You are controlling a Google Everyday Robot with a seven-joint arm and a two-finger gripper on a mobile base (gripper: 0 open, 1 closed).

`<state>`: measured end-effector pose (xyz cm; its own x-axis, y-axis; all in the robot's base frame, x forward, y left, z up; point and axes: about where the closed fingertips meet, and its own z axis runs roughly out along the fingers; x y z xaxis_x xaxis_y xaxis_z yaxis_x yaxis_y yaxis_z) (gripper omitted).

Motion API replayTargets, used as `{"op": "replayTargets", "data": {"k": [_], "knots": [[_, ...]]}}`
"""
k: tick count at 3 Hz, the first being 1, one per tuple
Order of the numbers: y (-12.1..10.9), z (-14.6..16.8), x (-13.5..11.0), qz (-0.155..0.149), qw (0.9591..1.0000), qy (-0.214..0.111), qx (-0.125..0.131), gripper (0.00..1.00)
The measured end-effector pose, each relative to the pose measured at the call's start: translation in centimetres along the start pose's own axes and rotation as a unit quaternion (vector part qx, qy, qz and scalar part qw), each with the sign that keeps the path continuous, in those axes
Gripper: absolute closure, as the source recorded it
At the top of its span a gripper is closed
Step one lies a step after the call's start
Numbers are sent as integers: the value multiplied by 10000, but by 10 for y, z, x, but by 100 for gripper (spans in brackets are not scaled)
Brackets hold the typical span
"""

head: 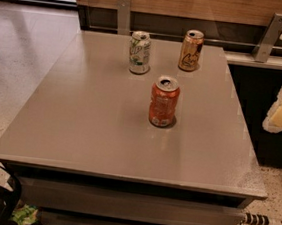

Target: Knock orange can over

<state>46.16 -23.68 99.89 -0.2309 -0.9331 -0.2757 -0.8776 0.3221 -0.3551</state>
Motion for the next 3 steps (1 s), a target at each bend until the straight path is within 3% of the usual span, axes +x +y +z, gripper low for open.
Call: {"op": "replayTargets", "data": {"k": [1, 2, 3], "knots": [[-56, 8, 34, 547, 9929, -736, 764, 0], [-94, 21, 47, 1009, 9758, -1502, 1226, 0], [-138, 44, 32, 1323, 9521, -2416, 1324, 0]]}}
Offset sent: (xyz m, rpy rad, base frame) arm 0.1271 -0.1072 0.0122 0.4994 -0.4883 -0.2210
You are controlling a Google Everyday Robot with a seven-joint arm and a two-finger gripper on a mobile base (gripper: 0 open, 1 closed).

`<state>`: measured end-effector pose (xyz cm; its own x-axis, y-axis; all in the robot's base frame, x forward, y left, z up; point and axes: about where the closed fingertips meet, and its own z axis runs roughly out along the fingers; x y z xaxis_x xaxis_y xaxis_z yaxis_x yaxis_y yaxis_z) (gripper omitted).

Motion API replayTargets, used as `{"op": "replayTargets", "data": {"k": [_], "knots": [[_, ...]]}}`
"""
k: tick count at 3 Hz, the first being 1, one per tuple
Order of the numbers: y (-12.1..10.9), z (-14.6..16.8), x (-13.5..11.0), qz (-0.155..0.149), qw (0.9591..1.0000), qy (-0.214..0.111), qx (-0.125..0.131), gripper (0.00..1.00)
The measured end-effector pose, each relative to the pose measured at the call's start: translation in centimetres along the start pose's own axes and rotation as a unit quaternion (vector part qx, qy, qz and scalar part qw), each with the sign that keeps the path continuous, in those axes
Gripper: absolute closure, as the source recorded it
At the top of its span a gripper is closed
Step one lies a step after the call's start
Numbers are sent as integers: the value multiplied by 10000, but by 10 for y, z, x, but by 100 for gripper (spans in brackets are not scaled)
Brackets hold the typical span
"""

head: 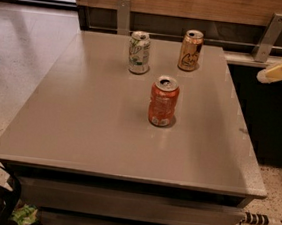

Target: Knock orange can over

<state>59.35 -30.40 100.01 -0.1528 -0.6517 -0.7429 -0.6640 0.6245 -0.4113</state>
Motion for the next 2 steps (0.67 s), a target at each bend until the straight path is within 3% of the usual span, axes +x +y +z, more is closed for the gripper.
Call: {"op": "replayTargets", "data": {"k": [1, 2], "knots": [[-13, 32, -15, 252, 9977, -590, -236, 0], [-13, 32, -15, 252, 9977, -590, -237, 0]]}}
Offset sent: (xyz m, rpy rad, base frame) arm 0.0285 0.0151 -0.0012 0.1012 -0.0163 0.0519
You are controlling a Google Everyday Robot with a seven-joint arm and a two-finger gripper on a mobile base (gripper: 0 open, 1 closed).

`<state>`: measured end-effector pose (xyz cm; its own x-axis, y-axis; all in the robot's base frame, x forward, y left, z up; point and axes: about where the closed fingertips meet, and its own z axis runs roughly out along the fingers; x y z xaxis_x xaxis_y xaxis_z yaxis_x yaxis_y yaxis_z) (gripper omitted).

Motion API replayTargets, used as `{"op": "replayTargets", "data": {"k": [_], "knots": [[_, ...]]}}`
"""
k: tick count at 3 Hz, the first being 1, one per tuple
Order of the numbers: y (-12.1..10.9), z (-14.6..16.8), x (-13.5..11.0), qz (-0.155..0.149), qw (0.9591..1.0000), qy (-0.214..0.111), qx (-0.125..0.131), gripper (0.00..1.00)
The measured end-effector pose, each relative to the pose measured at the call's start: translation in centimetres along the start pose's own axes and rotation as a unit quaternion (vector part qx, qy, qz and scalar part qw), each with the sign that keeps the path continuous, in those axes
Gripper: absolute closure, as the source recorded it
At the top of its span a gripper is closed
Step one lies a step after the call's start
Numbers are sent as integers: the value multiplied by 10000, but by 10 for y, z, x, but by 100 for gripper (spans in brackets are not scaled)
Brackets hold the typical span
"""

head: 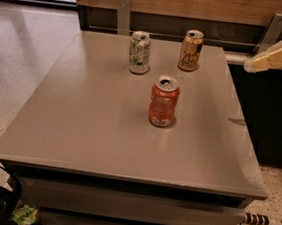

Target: Knock orange can over

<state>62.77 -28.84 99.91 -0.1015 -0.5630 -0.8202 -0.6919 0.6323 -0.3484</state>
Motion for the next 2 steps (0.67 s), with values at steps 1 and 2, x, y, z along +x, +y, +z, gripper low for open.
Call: {"op": "replayTargets", "data": {"k": [1, 2], "knots": [[5, 20, -7, 33, 9998, -110, -157, 0], [18, 60, -13, 235, 9978, -460, -421, 0]]}}
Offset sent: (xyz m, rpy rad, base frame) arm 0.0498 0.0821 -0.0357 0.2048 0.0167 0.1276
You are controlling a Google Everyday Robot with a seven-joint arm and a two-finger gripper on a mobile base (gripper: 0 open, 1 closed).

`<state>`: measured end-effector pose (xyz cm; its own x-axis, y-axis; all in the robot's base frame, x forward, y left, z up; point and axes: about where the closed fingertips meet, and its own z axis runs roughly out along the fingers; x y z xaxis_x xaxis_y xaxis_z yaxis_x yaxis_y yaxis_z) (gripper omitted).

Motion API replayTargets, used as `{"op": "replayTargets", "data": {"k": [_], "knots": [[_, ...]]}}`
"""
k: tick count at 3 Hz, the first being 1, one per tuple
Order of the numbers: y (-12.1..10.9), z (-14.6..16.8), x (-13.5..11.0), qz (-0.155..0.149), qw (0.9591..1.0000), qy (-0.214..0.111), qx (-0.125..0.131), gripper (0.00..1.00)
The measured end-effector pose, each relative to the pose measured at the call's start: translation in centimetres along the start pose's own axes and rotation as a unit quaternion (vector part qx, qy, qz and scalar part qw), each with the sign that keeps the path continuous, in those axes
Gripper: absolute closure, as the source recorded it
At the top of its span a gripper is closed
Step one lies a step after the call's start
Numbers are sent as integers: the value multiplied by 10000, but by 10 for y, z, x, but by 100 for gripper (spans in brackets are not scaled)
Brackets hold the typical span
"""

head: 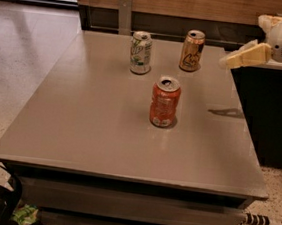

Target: Knock orange can over

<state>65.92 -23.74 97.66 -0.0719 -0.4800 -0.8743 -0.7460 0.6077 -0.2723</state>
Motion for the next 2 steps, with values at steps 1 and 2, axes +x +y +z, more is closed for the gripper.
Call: {"op": "replayTargets", "data": {"k": [1, 2], "knots": [[5, 27, -1, 163, 9993, -296, -126, 0], [4, 51, 1, 272, 9977, -588, -196, 0]]}}
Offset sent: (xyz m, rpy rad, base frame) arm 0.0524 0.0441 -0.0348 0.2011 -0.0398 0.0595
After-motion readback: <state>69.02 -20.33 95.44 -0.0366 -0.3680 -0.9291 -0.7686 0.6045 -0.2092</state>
